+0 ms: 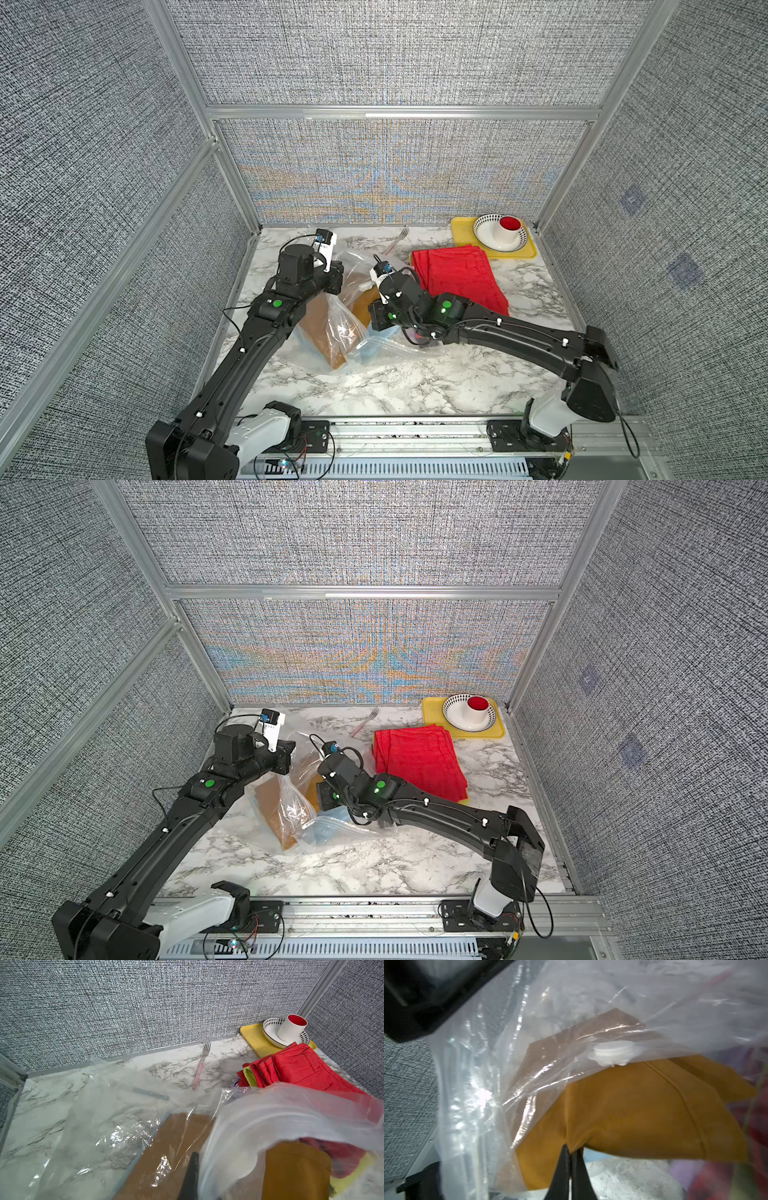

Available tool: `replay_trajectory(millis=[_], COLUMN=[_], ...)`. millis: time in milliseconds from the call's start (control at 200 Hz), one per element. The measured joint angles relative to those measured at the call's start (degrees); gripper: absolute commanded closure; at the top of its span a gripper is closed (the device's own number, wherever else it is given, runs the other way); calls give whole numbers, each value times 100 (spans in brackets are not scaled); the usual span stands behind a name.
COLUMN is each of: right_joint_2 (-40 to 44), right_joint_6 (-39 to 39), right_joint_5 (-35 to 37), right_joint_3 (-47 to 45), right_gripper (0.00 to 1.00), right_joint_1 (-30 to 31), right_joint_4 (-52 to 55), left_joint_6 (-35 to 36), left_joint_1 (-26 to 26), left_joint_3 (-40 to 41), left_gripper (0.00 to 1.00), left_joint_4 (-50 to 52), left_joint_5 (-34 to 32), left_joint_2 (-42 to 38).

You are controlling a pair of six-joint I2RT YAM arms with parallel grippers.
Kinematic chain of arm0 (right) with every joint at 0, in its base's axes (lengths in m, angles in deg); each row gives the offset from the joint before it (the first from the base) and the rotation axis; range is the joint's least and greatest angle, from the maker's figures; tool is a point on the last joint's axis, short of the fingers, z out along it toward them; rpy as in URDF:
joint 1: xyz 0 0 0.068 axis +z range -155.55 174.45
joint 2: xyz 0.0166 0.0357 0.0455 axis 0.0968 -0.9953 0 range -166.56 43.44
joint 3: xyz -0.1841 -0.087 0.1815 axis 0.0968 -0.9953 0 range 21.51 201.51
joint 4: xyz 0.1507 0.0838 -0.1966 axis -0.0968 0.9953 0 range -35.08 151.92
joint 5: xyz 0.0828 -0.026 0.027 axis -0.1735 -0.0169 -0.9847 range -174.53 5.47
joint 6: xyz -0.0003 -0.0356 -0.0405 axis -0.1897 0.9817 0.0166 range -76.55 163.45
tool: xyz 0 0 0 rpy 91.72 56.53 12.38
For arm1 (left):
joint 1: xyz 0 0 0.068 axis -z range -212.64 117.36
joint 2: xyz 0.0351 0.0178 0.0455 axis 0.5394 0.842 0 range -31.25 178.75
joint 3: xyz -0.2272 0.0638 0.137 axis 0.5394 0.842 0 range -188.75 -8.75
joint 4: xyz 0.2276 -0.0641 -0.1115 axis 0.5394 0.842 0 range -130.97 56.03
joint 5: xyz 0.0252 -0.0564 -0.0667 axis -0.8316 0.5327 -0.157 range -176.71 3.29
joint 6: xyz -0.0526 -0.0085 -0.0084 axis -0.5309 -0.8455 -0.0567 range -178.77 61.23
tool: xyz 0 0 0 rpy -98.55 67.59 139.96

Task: Take the trousers out of the vacuum bag
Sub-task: Take out the trousers from the vacuum bag.

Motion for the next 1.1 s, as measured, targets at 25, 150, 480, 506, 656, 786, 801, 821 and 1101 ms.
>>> replay_trajectory(millis=[25, 150, 480, 506, 656, 786, 801, 821, 1101], right_joint_2=[63, 450, 643, 632, 623, 656, 669, 680, 741], right_joint_6=[-7, -105, -496, -531, -739, -1001, -1010, -1023, -1458], right_joint_5=[85, 439, 533, 511, 435, 223, 192, 162, -26], right_joint_3=[-79, -605, -1646, -1659, -1768, -1937, -1967, -1998, -2181], right_gripper=[100, 100, 100, 100, 84, 53, 51, 47, 23], right_joint_1=[-2, -72, -415, -413, -380, -345, -337, -334, -330], right_joint_4=[39, 68, -247, -264, -372, -501, -520, -538, -566], left_joint_6=[2, 26, 177, 177, 175, 175, 173, 173, 173], left_joint_1=[0, -2, 7, 11, 39, 39, 39, 39, 42], left_joint_3=[35, 153, 205, 205, 162, 87, 76, 66, 13], left_gripper=[100, 100, 100, 100, 100, 100, 100, 100, 100], left_joint_4=[0, 11, -98, -105, -109, -114, -111, -111, -144], left_joint_5=[-9, 61, 1547, 1591, 1674, 1657, 1652, 1652, 1648], left_joint_2=[-50, -219, -138, -129, -52, 20, 26, 39, 138])
